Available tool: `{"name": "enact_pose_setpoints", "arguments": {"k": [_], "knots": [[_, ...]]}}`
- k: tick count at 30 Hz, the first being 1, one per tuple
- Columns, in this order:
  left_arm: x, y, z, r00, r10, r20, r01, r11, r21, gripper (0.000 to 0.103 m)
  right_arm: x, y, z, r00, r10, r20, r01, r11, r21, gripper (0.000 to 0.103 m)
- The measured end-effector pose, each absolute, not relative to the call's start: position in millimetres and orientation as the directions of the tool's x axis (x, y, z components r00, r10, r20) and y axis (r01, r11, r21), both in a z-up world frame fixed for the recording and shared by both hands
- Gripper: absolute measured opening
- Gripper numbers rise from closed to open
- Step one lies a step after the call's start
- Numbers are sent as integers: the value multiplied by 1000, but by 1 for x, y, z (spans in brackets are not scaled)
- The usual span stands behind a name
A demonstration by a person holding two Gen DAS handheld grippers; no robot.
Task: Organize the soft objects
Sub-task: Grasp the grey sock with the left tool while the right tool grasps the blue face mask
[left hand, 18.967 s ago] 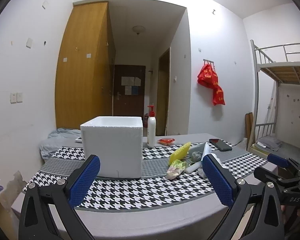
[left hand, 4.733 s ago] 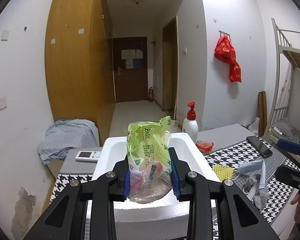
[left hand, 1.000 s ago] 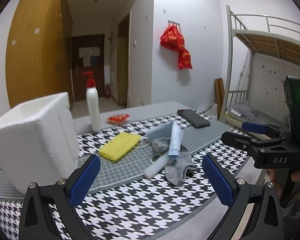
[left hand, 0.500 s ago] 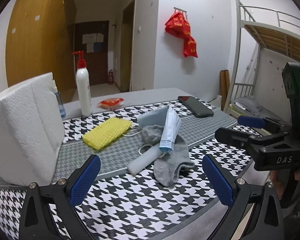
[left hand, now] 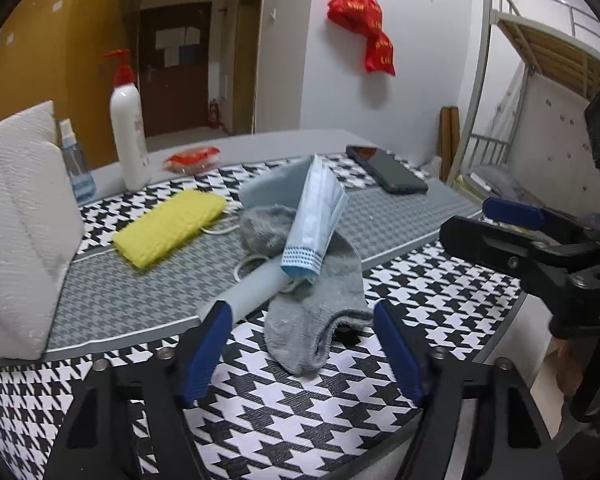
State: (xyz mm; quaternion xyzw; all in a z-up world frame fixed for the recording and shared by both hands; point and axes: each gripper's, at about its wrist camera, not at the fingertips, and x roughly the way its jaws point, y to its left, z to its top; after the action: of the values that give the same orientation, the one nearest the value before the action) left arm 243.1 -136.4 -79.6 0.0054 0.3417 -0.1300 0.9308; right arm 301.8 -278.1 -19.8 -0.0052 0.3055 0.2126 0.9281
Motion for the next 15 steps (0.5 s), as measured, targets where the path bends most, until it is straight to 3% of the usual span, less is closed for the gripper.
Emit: {"name": "enact_pose_setpoints", "arguments": {"k": [6, 15], "knots": [[254, -144, -88, 689, -224, -690, 248, 967, -66, 61, 306, -284, -26, 714, 397, -577, -391, 909, 142, 103], [261, -153, -95, 649, -197, -735, 252, 967, -36, 35, 308, -285, -30, 704, 403, -584, -393, 907, 153, 103]]}}
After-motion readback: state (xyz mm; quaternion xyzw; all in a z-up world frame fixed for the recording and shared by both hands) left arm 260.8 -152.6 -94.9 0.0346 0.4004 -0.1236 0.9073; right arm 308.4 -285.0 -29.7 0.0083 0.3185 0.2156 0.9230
